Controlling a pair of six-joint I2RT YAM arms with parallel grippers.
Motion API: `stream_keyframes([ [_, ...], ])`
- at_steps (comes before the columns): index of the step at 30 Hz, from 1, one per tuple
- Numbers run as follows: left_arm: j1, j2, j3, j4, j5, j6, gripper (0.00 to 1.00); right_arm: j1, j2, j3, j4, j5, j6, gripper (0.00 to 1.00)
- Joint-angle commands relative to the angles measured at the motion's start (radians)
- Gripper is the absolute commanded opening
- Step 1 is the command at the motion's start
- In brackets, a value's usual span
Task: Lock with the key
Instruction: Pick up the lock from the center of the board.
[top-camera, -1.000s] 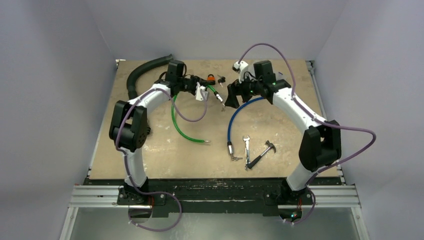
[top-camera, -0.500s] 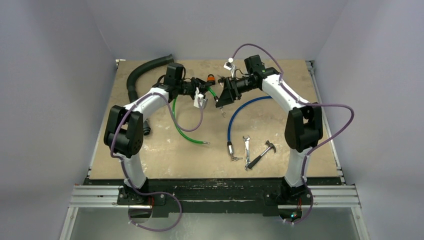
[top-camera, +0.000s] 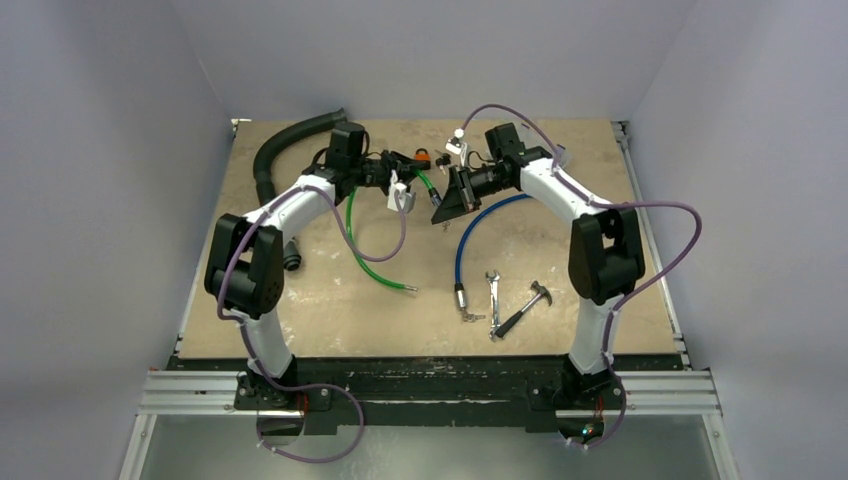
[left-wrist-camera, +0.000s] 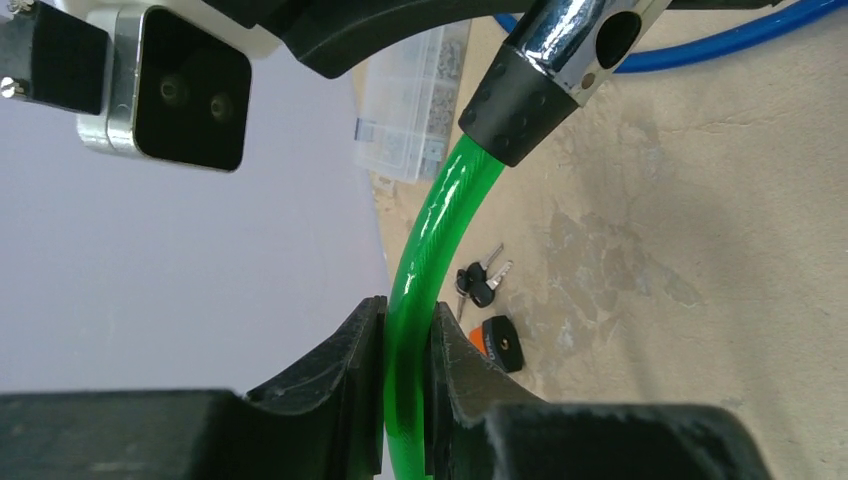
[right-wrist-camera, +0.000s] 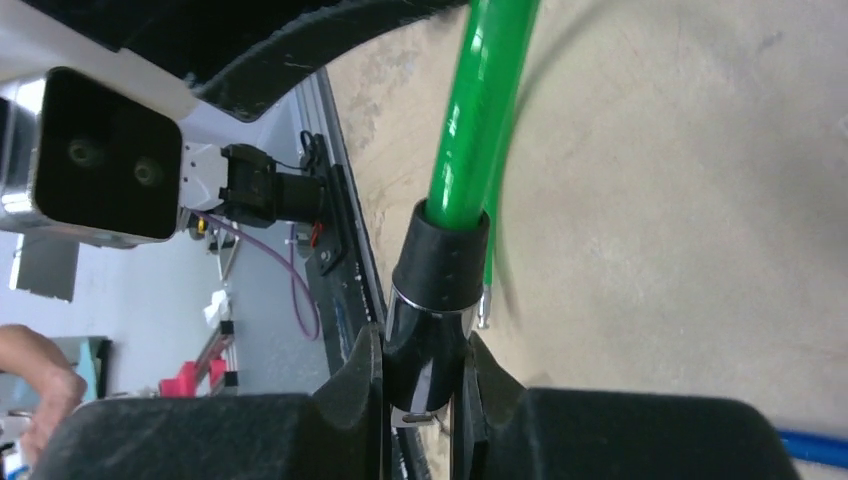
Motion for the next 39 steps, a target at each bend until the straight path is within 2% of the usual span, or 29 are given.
stream_keyframes([
  [1,-0.001,-0.053,0.042,-0.046,0.072,-0.026,0.00,0.000,-0.094,-0.036,0.125,0.140,0.048,0.00],
  [7,-0.001,-0.009,0.148,-0.226,0.075,-0.054,0.00,0.005,-0.155,-0.072,0.196,0.495,0.041,0.00],
  [10,-0.004,0.009,0.177,-0.310,0.071,-0.035,0.00,0.005,-0.157,-0.075,0.209,0.486,0.046,0.00],
  [15,-0.002,-0.007,0.127,-0.291,0.043,-0.089,0.02,0.005,-0.173,-0.124,0.274,0.459,0.075,0.00],
  [16,0.001,-0.010,0.125,-0.286,0.038,-0.117,0.11,0.004,-0.176,-0.133,0.291,0.451,0.084,0.00],
  [18,0.016,-0.022,0.121,-0.279,0.037,-0.209,0.41,0.002,-0.176,-0.140,0.302,0.432,0.091,0.00],
  [20,0.048,-0.047,0.112,-0.312,0.058,-0.260,0.64,0.002,-0.172,-0.140,0.307,0.412,0.099,0.00],
  [21,0.070,-0.065,0.101,-0.357,0.072,-0.242,0.67,0.001,-0.167,-0.141,0.310,0.404,0.106,0.00],
  [25,0.151,-0.148,0.029,-0.663,0.090,0.008,0.68,-0.006,-0.150,-0.167,0.343,0.389,0.151,0.00],
  [27,0.163,-0.170,-0.007,-0.902,0.056,0.245,0.65,-0.009,-0.140,-0.177,0.348,0.376,0.165,0.00],
  [29,0.163,-0.165,-0.064,-1.178,-0.003,0.571,0.64,-0.009,-0.132,-0.182,0.347,0.365,0.167,0.00],
  [30,0.160,-0.163,-0.093,-1.255,-0.030,0.648,0.64,-0.010,-0.129,-0.186,0.347,0.361,0.167,0.00],
  [32,0.146,-0.165,-0.154,-1.296,-0.069,0.689,0.64,-0.012,-0.122,-0.189,0.341,0.354,0.162,0.00],
  [34,0.128,-0.183,-0.227,-1.258,-0.110,0.715,0.65,-0.012,-0.116,-0.183,0.334,0.351,0.159,0.00],
  [39,0.022,-0.223,-0.332,-1.036,-0.085,0.520,0.60,-0.013,-0.114,-0.183,0.327,0.346,0.157,0.00],
])
